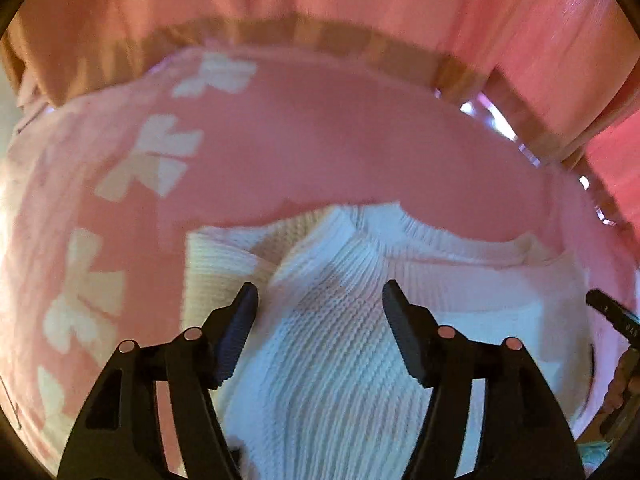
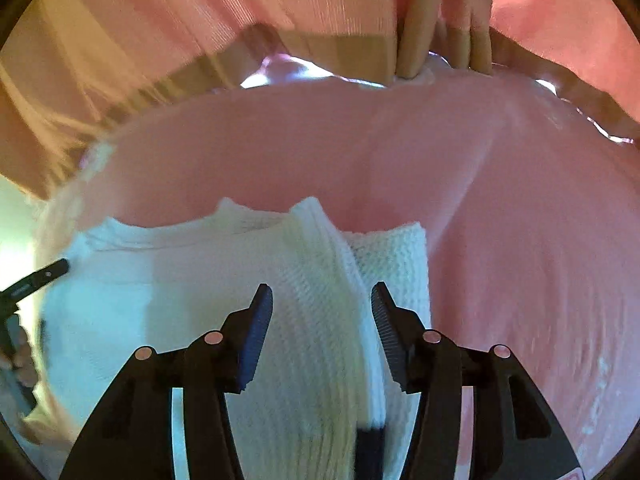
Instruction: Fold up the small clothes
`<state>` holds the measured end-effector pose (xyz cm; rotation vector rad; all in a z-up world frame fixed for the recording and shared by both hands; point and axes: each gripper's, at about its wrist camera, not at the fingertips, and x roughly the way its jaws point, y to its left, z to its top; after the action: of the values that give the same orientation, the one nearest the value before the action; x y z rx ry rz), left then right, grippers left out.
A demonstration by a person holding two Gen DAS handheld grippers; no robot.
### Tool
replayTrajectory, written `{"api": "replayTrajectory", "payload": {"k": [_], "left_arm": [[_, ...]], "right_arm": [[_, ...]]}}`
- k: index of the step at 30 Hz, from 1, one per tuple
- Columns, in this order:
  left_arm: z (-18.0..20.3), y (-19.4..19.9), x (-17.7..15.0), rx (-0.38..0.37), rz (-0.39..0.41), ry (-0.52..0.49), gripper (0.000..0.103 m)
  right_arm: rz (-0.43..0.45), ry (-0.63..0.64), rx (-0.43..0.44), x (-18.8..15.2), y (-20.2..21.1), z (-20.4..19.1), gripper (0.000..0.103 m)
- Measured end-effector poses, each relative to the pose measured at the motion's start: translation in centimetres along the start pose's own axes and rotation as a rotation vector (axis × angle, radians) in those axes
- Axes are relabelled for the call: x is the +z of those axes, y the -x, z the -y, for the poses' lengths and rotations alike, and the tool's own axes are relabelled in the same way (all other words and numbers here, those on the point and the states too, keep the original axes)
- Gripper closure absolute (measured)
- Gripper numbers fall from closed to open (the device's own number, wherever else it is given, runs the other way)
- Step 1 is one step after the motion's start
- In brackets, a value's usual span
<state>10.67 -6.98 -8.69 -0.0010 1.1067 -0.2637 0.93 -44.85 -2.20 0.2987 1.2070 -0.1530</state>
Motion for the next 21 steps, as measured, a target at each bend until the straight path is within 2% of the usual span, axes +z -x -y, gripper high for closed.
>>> {"api": "replayTrajectory", "payload": {"k": [1, 2, 4, 5, 7, 9, 11, 13, 15, 18, 21], "left_arm": [[0.1, -0.8, 0.4, 0.009, -0.017, 0.002, 0.051], [0.0, -1.5, 0.4, 0.008, -0.031, 0.012, 0.061], [0.0, -2.2, 0.9, 0.008, -0.038, 0.028, 0.078], [-0.2, -2.0, 1.2, -0.001, -0.031, 0.032, 0.095], [-0.4, -1.3, 1.6, -0.011, -0.004, 0.044, 0.096], [-0.4, -0.4, 2.3, 0.014, 0.035, 0.038, 0.096], [-0.9, -0.4, 2.5, 0.045, 0.046, 0.041, 0.096], [-1.5, -1.6, 2.6, 0.068, 0.015, 0.056, 0.095], [-1.9, -3.4, 2.4, 0.088, -0.023, 0.064, 0.095], [-0.9, -2.8, 2.5, 0.116, -0.001, 0.027, 0.095], [-0.1, -0.9, 2.2, 0.081, 0.021, 0.020, 0.091]], "right_arm": [[-0.004, -0.001, 0.001, 0.0, -0.5, 0.2, 0.052], [-0.007, -0.006, 0.008, 0.2, -0.8, 0.3, 0.062], [-0.013, -0.019, 0.054, 0.3, -1.4, 0.6, 0.096], [-0.003, -0.032, 0.068, 0.5, -1.3, 0.7, 0.096], [0.053, -0.021, 0.068, 1.0, 0.0, 0.5, 0.097], [0.126, -0.048, 0.063, 1.7, 2.2, 1.2, 0.097], [0.147, -0.089, 0.065, 2.3, 2.6, 2.5, 0.097], [0.101, -0.109, 0.015, 2.4, 1.3, 4.1, 0.097], [-0.009, -0.123, -0.007, 1.6, -1.9, 4.9, 0.097], [0.022, -0.077, -0.021, 2.2, -0.5, 4.0, 0.096], [0.106, -0.074, 0.028, 2.5, 3.4, 3.1, 0.093]]}}
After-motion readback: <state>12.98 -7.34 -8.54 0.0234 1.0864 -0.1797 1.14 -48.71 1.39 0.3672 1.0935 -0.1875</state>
